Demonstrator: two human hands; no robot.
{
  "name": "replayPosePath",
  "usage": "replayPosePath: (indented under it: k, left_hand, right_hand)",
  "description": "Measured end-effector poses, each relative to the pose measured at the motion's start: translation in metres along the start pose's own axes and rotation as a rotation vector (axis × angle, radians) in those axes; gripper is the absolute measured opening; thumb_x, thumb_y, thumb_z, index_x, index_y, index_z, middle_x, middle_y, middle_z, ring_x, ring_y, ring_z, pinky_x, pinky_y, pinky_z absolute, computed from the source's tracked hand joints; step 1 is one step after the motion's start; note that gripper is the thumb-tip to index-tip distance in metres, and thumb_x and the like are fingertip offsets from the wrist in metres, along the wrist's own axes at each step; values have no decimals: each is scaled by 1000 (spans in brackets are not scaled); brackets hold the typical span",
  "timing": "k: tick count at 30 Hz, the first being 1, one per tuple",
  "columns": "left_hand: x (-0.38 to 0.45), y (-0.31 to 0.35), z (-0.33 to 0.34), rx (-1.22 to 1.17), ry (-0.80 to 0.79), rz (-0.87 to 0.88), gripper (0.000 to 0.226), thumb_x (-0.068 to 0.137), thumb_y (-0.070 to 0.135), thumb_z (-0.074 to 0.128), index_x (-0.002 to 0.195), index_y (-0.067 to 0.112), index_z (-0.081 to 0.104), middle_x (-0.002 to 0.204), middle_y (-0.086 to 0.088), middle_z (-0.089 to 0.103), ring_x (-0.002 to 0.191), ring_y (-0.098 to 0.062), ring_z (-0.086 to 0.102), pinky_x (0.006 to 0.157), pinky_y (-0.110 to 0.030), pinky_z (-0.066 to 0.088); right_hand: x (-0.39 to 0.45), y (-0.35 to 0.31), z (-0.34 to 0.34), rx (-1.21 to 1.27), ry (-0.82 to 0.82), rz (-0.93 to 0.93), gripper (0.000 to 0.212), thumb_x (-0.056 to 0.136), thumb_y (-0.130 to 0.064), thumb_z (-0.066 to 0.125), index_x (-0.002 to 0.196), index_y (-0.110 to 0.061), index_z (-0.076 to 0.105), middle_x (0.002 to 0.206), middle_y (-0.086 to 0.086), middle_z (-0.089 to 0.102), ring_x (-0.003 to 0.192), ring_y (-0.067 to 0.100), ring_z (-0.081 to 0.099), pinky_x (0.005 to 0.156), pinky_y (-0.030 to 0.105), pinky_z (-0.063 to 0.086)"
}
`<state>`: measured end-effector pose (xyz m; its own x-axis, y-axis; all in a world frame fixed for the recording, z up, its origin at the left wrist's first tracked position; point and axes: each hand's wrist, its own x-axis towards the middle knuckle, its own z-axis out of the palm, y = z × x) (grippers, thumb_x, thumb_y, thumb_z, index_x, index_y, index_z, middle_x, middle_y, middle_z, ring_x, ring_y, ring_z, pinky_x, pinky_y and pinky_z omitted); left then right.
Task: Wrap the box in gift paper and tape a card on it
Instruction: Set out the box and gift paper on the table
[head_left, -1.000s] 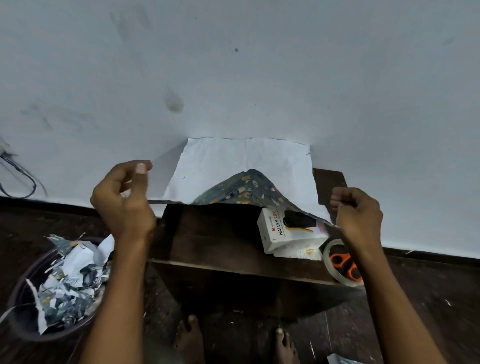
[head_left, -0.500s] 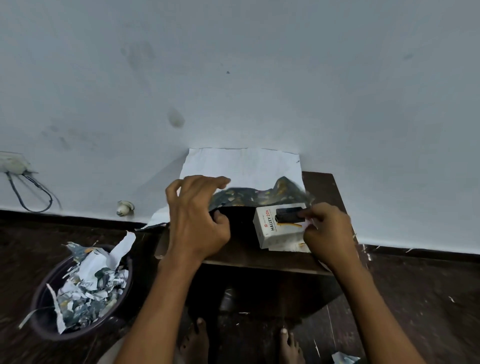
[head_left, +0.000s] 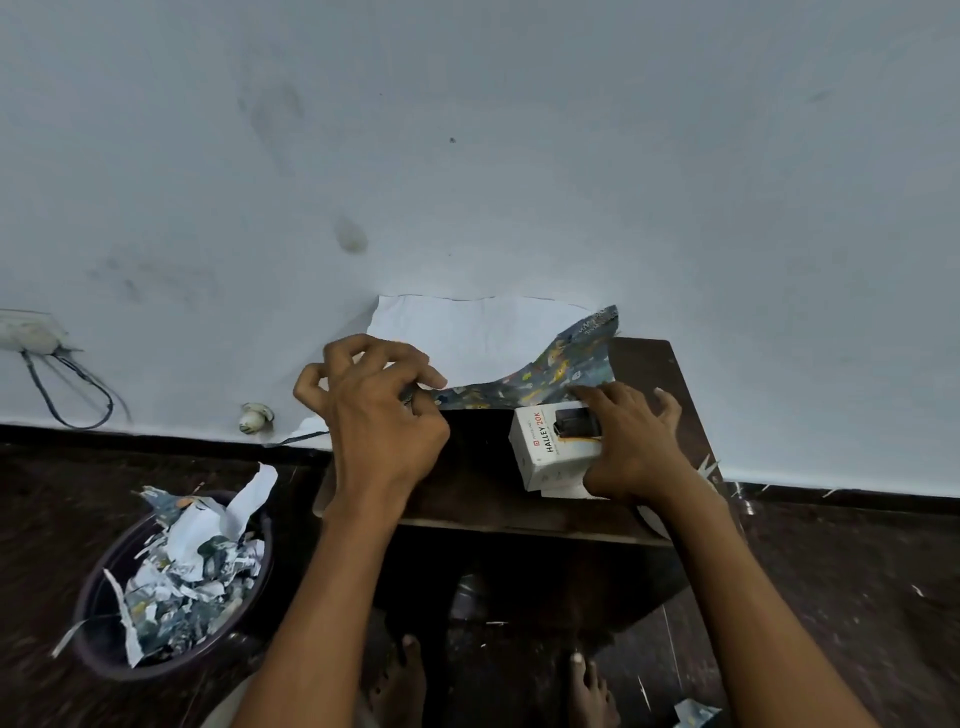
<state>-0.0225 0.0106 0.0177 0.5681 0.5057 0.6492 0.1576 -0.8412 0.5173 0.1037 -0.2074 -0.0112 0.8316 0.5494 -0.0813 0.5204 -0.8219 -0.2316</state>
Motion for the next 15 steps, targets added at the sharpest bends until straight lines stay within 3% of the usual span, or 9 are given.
replayPosePath:
  k: [2, 5, 8, 10, 12, 15]
  left_hand:
    - [2, -2, -3, 13, 42, -44, 32, 63, -1, 64, 67, 30, 72, 100, 17, 68, 118, -17, 47, 96, -33, 15]
    - [6, -5, -8, 40, 120, -117, 32, 61, -1, 62, 64, 29, 72, 112, 13, 65, 120, -21, 43, 94, -37, 17]
    - [8, -9, -15, 64, 213, -164, 34, 58, -2, 59, 65, 27, 73, 118, 8, 59, 111, -25, 41, 90, -32, 18]
    - [9, -11, -19, 27, 248, -176, 32, 60, -4, 59, 68, 23, 75, 112, 4, 60, 105, -24, 44, 90, -33, 31]
    - [8, -14, -20, -50, 263, -222, 31, 63, -5, 58, 69, 20, 75, 107, 3, 62, 104, -23, 50, 82, -32, 44]
    - [5, -25, -18, -187, 296, -291, 33, 63, -6, 55, 68, 21, 73, 109, -1, 65, 109, -24, 57, 86, -16, 43]
  right_hand:
    - [1, 3, 0, 66, 28, 7, 99, 48, -35, 57, 146, -33, 44, 134, -3, 44, 136, 20, 38, 120, 47, 3]
    - [0, 10, -4, 213, 138, 2, 79, 55, -21, 77, 132, -25, 57, 122, -3, 44, 121, 18, 44, 108, 34, 18]
    - [-10, 19, -15, 389, 241, -55, 81, 54, -11, 91, 128, -23, 62, 118, -5, 47, 110, 11, 50, 103, 34, 41]
    - [-21, 24, -28, 636, 294, -72, 79, 52, -4, 92, 123, -26, 65, 121, -5, 54, 108, 5, 56, 93, 27, 52]
    - [-29, 30, -37, 892, 336, -104, 76, 48, -6, 87, 119, -24, 67, 123, 0, 61, 110, 11, 62, 86, 27, 55]
    - [-32, 41, -41, 1150, 397, -145, 72, 49, -8, 80, 119, -16, 67, 120, 4, 70, 108, 21, 67, 82, 32, 56]
